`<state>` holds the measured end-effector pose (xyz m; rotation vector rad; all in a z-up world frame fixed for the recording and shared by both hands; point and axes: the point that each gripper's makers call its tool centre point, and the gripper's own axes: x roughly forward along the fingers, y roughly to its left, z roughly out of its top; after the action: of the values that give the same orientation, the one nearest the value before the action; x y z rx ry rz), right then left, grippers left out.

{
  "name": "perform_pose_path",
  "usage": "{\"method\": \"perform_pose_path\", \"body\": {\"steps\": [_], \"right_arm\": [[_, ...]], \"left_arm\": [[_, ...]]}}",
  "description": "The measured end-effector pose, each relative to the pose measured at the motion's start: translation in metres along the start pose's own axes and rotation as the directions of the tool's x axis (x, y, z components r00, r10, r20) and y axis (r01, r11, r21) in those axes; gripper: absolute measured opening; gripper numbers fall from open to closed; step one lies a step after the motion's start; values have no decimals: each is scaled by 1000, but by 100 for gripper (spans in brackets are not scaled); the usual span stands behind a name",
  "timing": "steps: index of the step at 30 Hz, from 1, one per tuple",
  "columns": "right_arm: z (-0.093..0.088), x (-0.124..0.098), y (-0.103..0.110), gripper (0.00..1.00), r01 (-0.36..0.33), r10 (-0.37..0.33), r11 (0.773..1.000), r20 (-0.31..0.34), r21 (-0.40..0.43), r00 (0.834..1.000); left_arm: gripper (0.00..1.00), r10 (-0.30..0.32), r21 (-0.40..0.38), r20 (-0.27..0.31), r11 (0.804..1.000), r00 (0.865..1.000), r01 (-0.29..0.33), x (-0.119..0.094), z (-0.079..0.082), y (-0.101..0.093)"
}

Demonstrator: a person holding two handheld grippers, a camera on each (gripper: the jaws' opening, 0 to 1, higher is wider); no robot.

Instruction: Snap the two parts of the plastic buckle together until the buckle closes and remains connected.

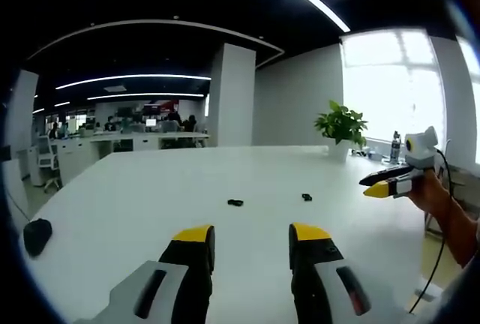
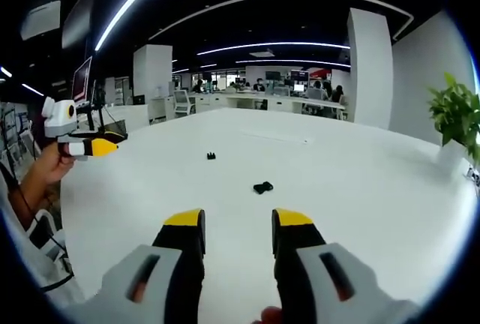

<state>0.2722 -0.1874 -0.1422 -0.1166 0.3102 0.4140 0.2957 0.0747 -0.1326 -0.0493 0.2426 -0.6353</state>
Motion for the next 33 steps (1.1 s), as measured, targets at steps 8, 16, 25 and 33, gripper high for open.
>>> {"method": "perform_pose_path", "body": {"steps": [8, 16, 25, 33], "right_arm": [[6, 13, -5, 35, -12, 12, 1000, -9, -14, 1000], [9, 26, -10, 35, -26, 26, 999, -18, -24, 1000], [14, 40, -14, 35, -20, 19, 999, -23, -36, 1000], [10, 48, -19, 35, -12, 11, 999, -39, -40, 999]], "left_arm": [[39, 7, 9, -6, 1000, 1000, -7, 11, 1, 4], [39, 13, 18, -12, 1000, 1000, -13, 22, 3, 8], [39, 8, 13, -18, 1000, 1000, -8, 35, 6, 19], [39, -19, 12, -21, 1000, 1000, 19, 47, 9, 14]]}}
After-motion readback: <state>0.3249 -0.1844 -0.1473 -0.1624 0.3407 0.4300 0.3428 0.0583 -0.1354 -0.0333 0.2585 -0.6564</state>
